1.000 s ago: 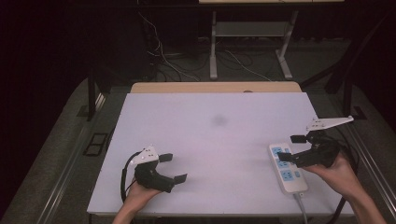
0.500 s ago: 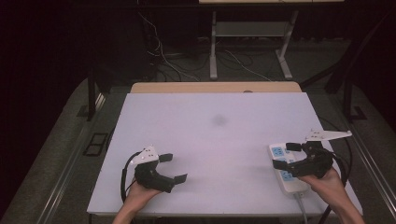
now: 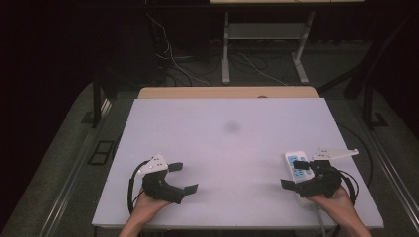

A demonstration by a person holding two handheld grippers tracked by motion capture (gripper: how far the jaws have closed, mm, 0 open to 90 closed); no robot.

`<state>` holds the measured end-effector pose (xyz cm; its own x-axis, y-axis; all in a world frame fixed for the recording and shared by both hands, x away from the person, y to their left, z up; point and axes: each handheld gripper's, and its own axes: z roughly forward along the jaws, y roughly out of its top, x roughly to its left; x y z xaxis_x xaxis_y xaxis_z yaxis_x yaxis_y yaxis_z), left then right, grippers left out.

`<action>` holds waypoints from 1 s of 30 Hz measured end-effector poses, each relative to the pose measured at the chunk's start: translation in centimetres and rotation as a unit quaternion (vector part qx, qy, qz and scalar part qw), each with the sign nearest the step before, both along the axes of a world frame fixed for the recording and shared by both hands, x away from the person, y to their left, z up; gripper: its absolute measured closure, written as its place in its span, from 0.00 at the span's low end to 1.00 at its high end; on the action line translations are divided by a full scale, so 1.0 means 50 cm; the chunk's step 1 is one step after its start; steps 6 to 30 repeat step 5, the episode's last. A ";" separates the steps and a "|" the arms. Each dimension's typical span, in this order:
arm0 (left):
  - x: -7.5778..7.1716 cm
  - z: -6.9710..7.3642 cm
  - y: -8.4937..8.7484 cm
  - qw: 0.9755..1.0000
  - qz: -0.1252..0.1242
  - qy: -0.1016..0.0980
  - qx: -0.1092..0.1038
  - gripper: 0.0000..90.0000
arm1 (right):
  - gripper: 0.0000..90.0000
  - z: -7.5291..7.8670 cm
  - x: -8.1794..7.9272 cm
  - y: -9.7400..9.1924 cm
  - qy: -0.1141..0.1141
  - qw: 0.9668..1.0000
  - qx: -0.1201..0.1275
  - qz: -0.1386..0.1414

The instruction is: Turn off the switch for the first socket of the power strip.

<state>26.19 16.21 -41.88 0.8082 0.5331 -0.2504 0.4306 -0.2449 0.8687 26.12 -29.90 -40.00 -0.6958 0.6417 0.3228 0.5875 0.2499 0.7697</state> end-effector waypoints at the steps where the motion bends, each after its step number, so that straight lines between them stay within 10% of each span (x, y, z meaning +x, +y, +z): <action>1: 0.000 0.000 0.000 1.000 0.000 0.000 0.000 0.01 | 0.00 -0.005 -0.002 0.001 0.003 1.000 -0.001 0.000; 30: 0.001 0.000 0.000 1.000 0.001 0.000 -0.001 0.01 | 0.00 -0.025 -0.008 0.004 0.011 1.000 -0.004 0.001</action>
